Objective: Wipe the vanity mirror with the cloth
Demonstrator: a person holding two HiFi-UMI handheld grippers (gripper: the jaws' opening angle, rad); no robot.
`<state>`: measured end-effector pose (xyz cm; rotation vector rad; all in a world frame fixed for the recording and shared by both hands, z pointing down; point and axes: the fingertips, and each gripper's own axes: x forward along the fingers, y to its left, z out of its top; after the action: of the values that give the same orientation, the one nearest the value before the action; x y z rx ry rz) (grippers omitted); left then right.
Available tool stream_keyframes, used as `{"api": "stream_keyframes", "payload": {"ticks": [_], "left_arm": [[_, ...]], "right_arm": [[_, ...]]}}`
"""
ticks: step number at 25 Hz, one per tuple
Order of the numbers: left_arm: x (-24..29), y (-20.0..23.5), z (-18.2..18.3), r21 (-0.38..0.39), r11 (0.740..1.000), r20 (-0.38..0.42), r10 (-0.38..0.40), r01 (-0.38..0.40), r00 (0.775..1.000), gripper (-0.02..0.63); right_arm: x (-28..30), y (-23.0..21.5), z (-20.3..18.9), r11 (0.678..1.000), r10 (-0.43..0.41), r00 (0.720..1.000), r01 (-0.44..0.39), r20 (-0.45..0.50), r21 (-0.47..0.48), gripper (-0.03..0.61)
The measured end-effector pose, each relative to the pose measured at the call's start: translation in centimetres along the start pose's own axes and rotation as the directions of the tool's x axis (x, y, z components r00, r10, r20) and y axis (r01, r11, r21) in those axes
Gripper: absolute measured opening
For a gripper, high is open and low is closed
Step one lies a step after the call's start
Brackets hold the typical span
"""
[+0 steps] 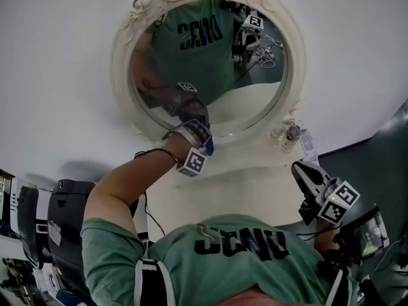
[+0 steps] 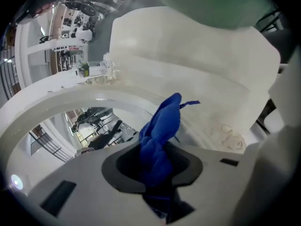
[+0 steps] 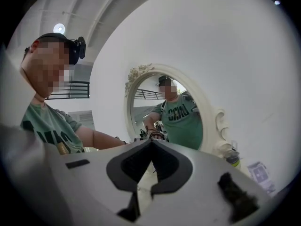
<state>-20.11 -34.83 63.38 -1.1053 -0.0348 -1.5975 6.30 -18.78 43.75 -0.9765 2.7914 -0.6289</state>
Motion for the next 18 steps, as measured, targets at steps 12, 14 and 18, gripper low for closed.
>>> {"api": "stream_keyframes", "payload": {"ticks": [12,14,18], "left_arm": [[6.8,21.1,15.1,0.107,0.994,0.105,0.008,-0.020,0.994,0.129],[6.8,20.7,14.8,0.127,0.992,0.104,-0.004,-0.009,0.995,0.129],[7.4,18.7,14.3,0.138,0.990,0.080,0.018,-0.029,0.997,0.126]], "right_arm": [[-15.6,-11.3,2.7,0.982,-0.173,0.982,0.167,0.073,0.089,0.012],[-16.0,-11.4,2.5,0.979,-0.187,0.979,0.178,0.083,0.099,0.012],[-14.2,-11.2,0.6,0.984,-0.154,0.984,0.145,0.092,0.099,0.012]]}}
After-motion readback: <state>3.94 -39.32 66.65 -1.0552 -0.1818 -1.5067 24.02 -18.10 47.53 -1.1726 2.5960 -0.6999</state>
